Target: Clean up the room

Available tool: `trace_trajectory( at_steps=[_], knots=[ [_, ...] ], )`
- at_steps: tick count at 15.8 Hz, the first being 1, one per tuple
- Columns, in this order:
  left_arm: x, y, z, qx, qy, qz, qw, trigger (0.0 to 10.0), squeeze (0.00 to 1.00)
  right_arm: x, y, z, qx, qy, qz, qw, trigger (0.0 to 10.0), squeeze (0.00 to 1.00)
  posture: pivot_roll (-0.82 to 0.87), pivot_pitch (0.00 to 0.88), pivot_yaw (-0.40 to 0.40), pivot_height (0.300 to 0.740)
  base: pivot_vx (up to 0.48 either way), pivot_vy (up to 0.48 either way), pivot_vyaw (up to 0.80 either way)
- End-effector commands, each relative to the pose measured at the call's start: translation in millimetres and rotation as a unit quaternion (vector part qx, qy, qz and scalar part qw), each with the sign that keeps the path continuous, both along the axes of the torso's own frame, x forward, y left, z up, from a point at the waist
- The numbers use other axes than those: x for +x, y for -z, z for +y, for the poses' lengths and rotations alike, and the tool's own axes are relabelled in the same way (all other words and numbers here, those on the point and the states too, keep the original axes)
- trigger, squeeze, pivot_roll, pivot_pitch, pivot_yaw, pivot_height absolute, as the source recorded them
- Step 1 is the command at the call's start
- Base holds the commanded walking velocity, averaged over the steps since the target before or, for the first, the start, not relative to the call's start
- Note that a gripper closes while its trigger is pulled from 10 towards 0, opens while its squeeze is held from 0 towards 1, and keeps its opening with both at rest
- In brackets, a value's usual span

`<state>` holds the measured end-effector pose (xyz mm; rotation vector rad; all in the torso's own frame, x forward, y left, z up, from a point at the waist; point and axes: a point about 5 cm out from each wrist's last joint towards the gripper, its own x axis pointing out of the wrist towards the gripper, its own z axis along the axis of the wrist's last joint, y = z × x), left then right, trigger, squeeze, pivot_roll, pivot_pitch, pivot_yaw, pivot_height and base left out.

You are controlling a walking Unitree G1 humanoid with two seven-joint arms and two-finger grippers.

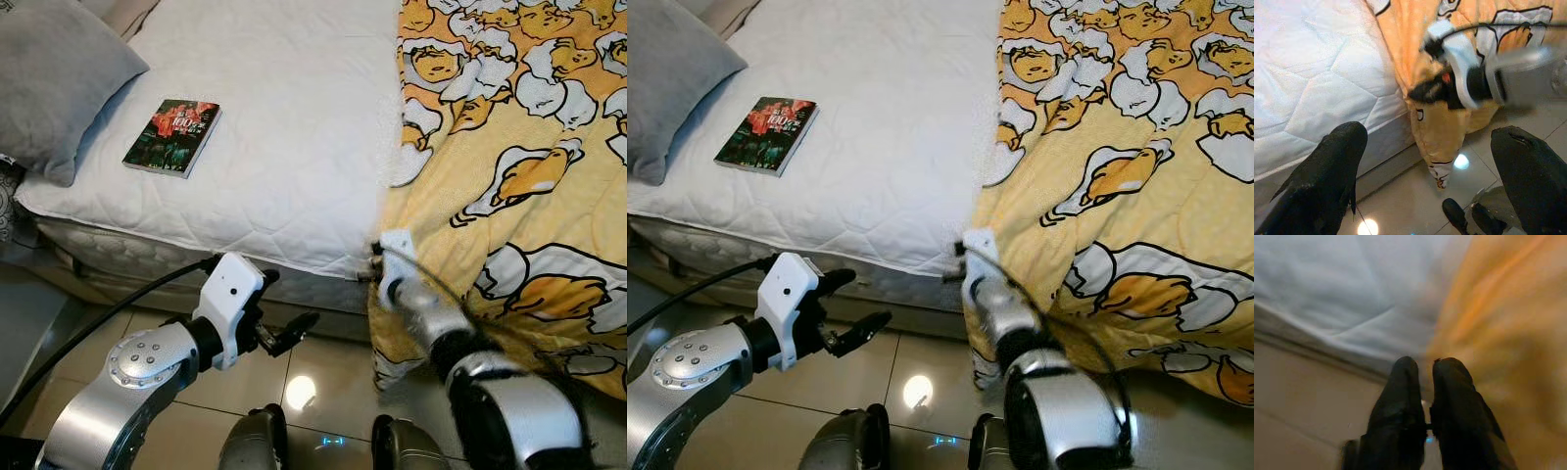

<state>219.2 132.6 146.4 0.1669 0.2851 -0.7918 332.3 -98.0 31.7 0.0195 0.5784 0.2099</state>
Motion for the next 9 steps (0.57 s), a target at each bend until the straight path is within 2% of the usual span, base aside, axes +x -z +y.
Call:
trace_trajectory(
  at_steps=[1, 5, 7, 9],
  knots=[
    [2.3, 0.6, 3.4, 0.009, -0.007, -0.005, 1.000, 10.0, 0.00, 0.1, -2.5, 5.5, 0.043, 0.004, -0.013, 0.999, 10.0, 1.00, 0.19, 0.194, 0.060, 0.740, 0.000, 0.000, 0.00],
    [7.0, 0.4, 6.5, 0.013, -0.021, -0.019, 0.999, 10.0, 0.00, 4.7, -15.7, 11.4, 0.086, -0.015, -0.067, 0.994, 10.0, 1.00, 0.19, 0.173, 0.058, 0.740, 0.000, 0.000, 0.00],
    [13.7, 1.6, 11.1, -0.001, -0.080, -0.025, 0.996, 10.0, 0.00, 2.1, -25.4, 5.5, 0.101, -0.029, -0.117, 0.988, 10.0, 1.00, 0.17, 0.143, 0.054, 0.740, 0.000, 0.000, 0.00],
    [20.3, 4.1, 19.3, -0.022, -0.159, -0.040, 0.986, 10.0, 0.00, -9.9, -31.7, -9.9, 0.077, -0.023, -0.152, 0.985, 10.0, 1.00, 0.11, 0.096, 0.054, 0.740, 0.000, 0.000, 0.00]
  ],
)
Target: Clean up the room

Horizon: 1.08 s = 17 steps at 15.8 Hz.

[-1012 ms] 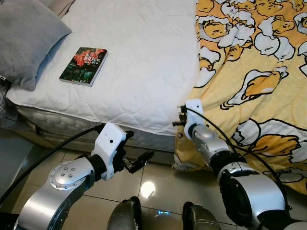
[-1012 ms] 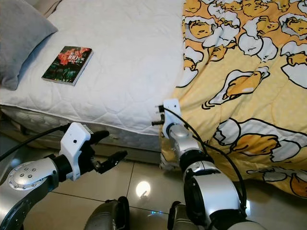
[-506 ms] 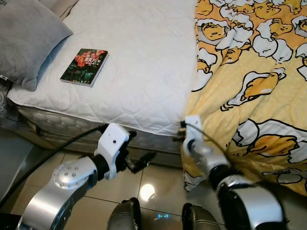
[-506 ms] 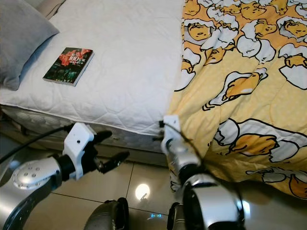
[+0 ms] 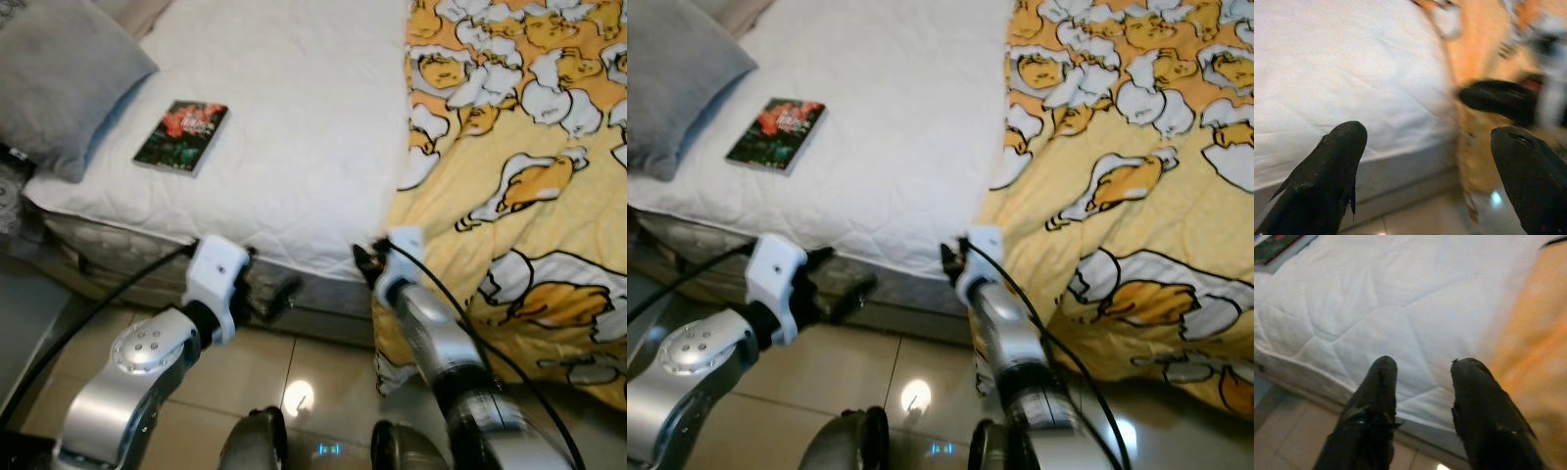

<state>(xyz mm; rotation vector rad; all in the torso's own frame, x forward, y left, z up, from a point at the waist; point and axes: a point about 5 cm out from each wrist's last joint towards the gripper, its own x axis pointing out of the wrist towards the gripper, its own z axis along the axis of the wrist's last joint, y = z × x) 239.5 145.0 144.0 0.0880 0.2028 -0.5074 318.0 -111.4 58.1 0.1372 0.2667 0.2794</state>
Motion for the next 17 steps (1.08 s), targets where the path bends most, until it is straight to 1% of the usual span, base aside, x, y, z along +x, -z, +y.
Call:
trace_trajectory(
  at_steps=[1, 2, 3, 4, 5, 6, 7, 10, 12, 15, 17],
  knots=[
    [0.2, 5.1, 9.2, 0.005, -0.042, 0.002, 0.999, 10.0, 0.00, -5.3, -9.5, -8.8, -0.002, 0.021, -0.011, 1.000, 10.0, 1.00, 0.08, 0.074, 0.056, 0.740, 0.000, 0.000, -0.44],
    [0.4, 9.6, 10.2, -0.009, -0.066, 0.014, 0.998, 10.0, 0.00, -16.2, -12.9, -21.5, 0.002, 0.055, -0.014, 0.998, 10.0, 1.00, 0.06, 0.058, 0.060, 0.740, 0.000, 0.000, -0.78],
    [2.6, 9.4, 8.6, -0.010, -0.079, -0.002, 0.997, 10.0, 0.00, -32.4, -18.4, -39.1, 0.002, 0.099, -0.025, 0.995, 10.0, 1.00, 0.03, 0.039, 0.068, 0.740, 0.000, 0.000, -0.78],
    [3.4, 9.5, 7.5, -0.010, -0.083, -0.008, 0.997, 10.0, 0.00, -40.1, -20.6, -45.6, 0.000, 0.116, -0.028, 0.993, 10.0, 1.00, 0.02, 0.028, 0.071, 0.740, 0.000, 0.000, -0.78],
    [4.3, 9.8, 4.0, -0.011, -0.081, -0.018, 0.996, 10.0, 0.00, -53.4, -25.0, -53.3, -0.011, 0.131, -0.034, 0.991, 10.0, 1.00, 0.01, 0.014, 0.073, 0.740, 0.000, 0.000, -0.78],
    [4.9, 9.8, 1.6, -0.014, -0.080, -0.022, 0.996, 10.0, 0.00, -59.4, -26.6, -55.8, -0.025, 0.130, -0.038, 0.990, 10.0, 1.00, 0.00, 0.007, 0.076, 0.740, 0.000, 0.000, -0.78],
    [6.2, 9.8, -2.8, -0.023, -0.078, -0.028, 0.996, 10.0, 0.00, -70.1, -25.3, -59.1, -0.049, 0.126, -0.036, 0.990, 10.0, 1.00, -0.01, 0.000, 0.080, 0.740, 0.000, 0.000, -0.78],
    [10.1, 8.7, -7.1, -0.023, -0.071, -0.042, 0.996, 10.0, 0.00, -85.9, -26.3, -60.4, -0.053, 0.137, -0.020, 0.989, 10.0, 1.00, -0.02, 0.000, 0.083, 0.740, 0.000, 0.000, -0.78],
    [11.3, 8.0, -9.4, -0.023, -0.061, -0.052, 0.997, 10.0, 0.00, -92.9, -30.2, -59.9, -0.057, 0.145, -0.016, 0.988, 10.0, 1.00, -0.03, 0.000, 0.086, 0.740, 0.000, 0.000, -0.78],
    [12.0, 7.4, -11.8, -0.028, -0.052, -0.057, 0.997, 10.0, 0.00, -97.1, -30.2, -62.5, -0.062, 0.158, -0.011, 0.985, 10.0, 1.00, -0.03, 0.000, 0.091, 0.740, 0.000, 0.000, -0.78],
    [12.6, 7.3, -13.2, -0.029, -0.043, -0.060, 0.997, 10.0, 0.00, -97.9, -30.6, -64.8, -0.066, 0.163, -0.006, 0.984, 10.0, 1.00, -0.03, 0.000, 0.090, 0.740, 0.262, 0.000, -0.78]
  ],
)
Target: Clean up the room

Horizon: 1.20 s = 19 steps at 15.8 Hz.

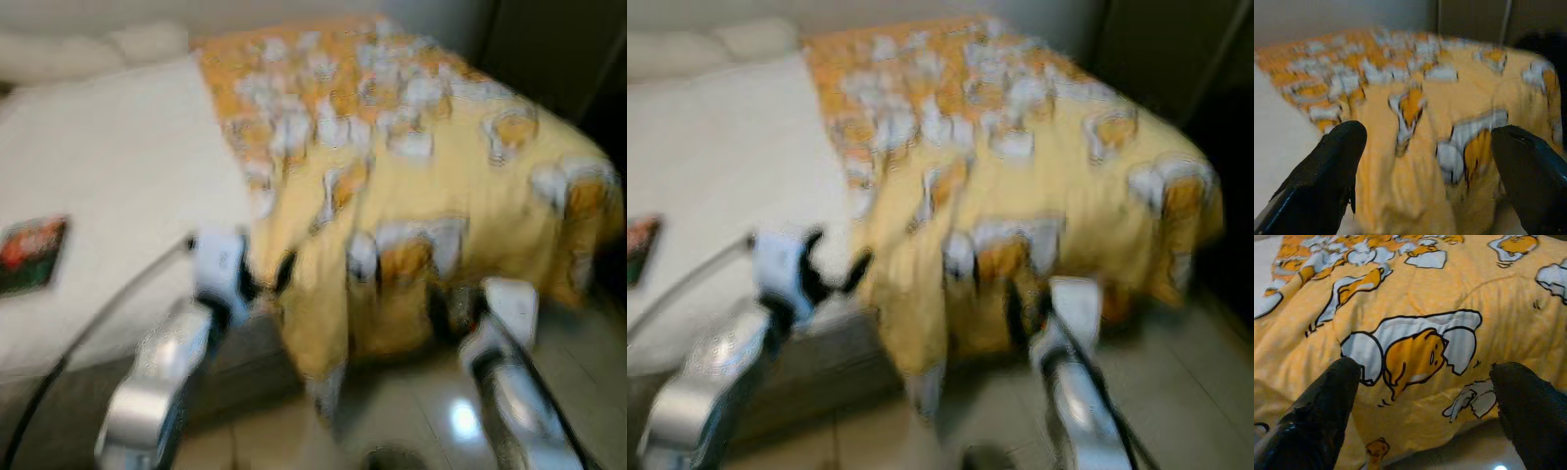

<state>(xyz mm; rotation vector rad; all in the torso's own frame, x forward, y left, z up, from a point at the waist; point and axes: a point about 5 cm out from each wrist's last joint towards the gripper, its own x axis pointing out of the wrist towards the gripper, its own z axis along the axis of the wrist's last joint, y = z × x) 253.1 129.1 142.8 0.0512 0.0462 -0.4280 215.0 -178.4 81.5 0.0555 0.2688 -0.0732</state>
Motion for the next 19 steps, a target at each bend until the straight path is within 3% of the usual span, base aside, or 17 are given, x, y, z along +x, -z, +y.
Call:
trace_trajectory(
  at_steps=[1, 10, 16, 17, 18, 19],
  knots=[
    [-0.6, 6.2, 2.9, 0.004, -0.004, 0.012, 1.000, 10.0, 0.00, 5.0, -7.2, 1.5, -0.007, -0.005, -0.010, 1.000, 10.0, 1.00, -0.03, 0.000, 0.089, 0.740, 0.307, 0.000, -0.78],
    [-1.4, 10.0, 5.7, 0.017, -0.007, 0.006, 1.000, 10.0, 0.00, 5.9, -7.4, 1.1, -0.015, -0.009, -0.009, 1.000, 10.0, 1.00, -0.03, 0.000, 0.068, 0.740, 0.315, 0.000, -0.78],
    [-12.2, 23.6, 12.1, 0.020, -0.022, 0.015, 0.999, 10.0, 0.00, 6.2, -4.1, -4.7, -0.034, -0.004, -0.021, 0.999, 10.0, 1.00, -0.02, 0.000, 0.050, 0.740, 0.315, 0.000, -0.65],
    [-13.1, 26.1, 14.4, 0.021, -0.028, 0.017, 0.999, 10.0, 0.00, 6.1, -4.4, -5.3, -0.035, -0.003, -0.026, 0.999, 10.0, 0.87, -0.02, 0.000, 0.048, 0.740, 0.319, 0.000, 0.00],
    [-14.0, 29.6, 18.8, 0.022, -0.041, 0.020, 0.999, 10.0, 0.00, 5.8, -4.4, -6.2, -0.038, -0.005, -0.029, 0.999, 10.0, 0.22, -0.02, 0.000, 0.044, 0.740, 0.315, 0.000, 0.00],
    [-13.8, 31.2, 21.7, 0.024, -0.050, 0.020, 0.998, 10.0, 0.00, 5.9, -3.9, -6.7, -0.043, -0.007, -0.031, 0.999, 10.0, 0.00, -0.02, 0.000, 0.041, 0.740, 0.315, 0.000, 0.00]
  ],
)
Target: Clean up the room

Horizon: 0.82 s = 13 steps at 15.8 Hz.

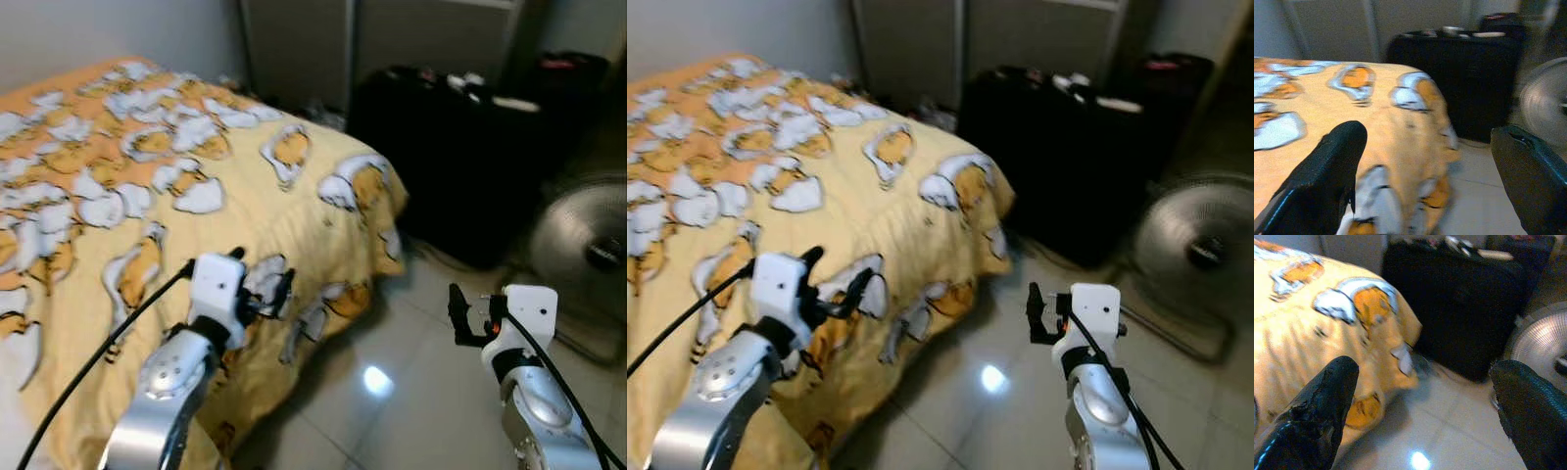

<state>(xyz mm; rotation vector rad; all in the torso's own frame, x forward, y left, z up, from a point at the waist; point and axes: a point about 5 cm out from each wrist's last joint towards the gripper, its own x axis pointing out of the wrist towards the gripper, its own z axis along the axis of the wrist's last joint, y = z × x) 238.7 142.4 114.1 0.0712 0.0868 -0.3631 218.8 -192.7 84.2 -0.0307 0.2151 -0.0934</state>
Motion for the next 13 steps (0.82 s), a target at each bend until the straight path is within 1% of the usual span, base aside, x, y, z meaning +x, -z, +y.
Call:
trace_trajectory(
  at_steps=[1, 3, 5, 9, 13],
  knots=[
    [1.2, 4.2, 12.3, 0.012, -0.032, 0.002, 0.999, 10.0, 0.00, 2.3, -0.5, 7.3, -0.002, -0.013, -0.005, 1.000, 10.0, 0.00, -0.02, 0.000, 0.037, 0.740, 0.315, 0.000, 0.00],
    [1.7, 6.6, 17.2, 0.014, -0.053, -0.003, 0.999, 10.0, 0.00, 3.2, -0.3, 7.0, -0.008, -0.015, -0.009, 1.000, 10.0, 0.00, -0.01, 0.000, 0.030, 0.740, 0.315, 0.000, 0.00],
    [-2.3, 10.1, 20.0, 0.018, -0.060, -0.003, 0.998, 10.0, 0.00, 2.4, 5.4, 5.1, -0.007, -0.007, -0.002, 1.000, 10.0, 0.00, -0.01, 0.000, 0.020, 0.740, 0.315, 0.000, 0.00],
    [-3.1, 10.2, 21.3, 0.014, -0.060, -0.008, 0.998, 10.0, 0.00, 0.0, 9.7, 1.9, -0.004, 0.000, -0.001, 1.000, 10.0, 0.00, -0.01, 0.000, 0.018, 0.740, 0.324, 0.000, -0.72],
    [-2.8, 8.4, 18.6, 0.012, -0.052, -0.013, 0.999, 10.0, 0.00, -2.9, 13.1, -1.1, -0.003, 0.007, -0.001, 1.000, 10.0, 0.00, -0.01, 0.000, 0.025, 0.740, 0.343, 0.000, -0.78]
  ],
)
